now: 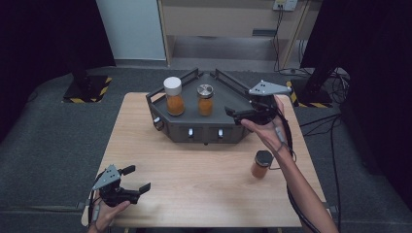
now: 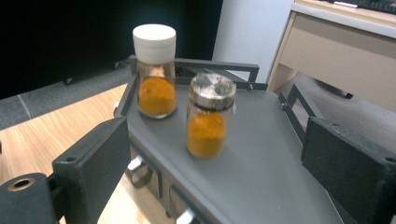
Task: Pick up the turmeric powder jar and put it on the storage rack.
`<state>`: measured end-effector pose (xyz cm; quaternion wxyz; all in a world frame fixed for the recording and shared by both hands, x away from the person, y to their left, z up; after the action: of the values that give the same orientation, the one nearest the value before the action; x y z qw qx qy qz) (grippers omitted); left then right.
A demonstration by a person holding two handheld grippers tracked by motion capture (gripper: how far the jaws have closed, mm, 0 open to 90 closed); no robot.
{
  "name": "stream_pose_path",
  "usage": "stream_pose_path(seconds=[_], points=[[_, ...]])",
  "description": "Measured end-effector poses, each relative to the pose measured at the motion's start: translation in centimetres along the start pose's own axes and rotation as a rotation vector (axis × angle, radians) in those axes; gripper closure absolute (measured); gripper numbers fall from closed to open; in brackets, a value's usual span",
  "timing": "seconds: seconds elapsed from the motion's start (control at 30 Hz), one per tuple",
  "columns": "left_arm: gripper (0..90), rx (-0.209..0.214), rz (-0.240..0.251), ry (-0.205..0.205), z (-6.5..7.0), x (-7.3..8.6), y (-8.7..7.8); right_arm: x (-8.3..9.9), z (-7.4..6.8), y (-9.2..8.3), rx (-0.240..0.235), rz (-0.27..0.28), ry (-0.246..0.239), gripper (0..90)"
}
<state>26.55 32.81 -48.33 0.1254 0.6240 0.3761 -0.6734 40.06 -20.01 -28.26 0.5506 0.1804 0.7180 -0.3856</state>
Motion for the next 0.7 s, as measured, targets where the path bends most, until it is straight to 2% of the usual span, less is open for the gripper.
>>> stream_pose_path(seconds=[0.1, 0.43, 0.6, 0.7], points=[[3.4, -0.001, 0.000, 0.000, 0.0, 0.0, 0.0, 1.1, 0.1, -1.2, -0.008, 0.007, 0.012, 7.5], [3.4, -0.004, -0.002, 0.004, 0.1, 0.0, 0.0, 5.3, 0.2, -5.2, 0.025, 0.029, 0.023, 5.5], [3.4, -0.005, -0.001, 0.007, 0.1, -0.1, 0.0, 7.2, 0.4, -6.6, 0.033, 0.033, 0.040, 5.3], [3.4, -0.002, -0.003, 0.007, 0.2, -0.1, 0.0, 8.7, 0.3, -7.3, 0.062, 0.023, 0.030, 5.1]])
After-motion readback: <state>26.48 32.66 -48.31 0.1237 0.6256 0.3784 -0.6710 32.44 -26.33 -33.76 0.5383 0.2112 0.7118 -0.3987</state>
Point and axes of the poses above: each handheld gripper's, and its own axes: y roughly forward along the jaws, x roughly out of its underside, z roughly to its right, the point moved 8 cm from there along y, roughly forward along the jaws, and after that the axes turned 12 degrees about y, right-handed, at the moved point
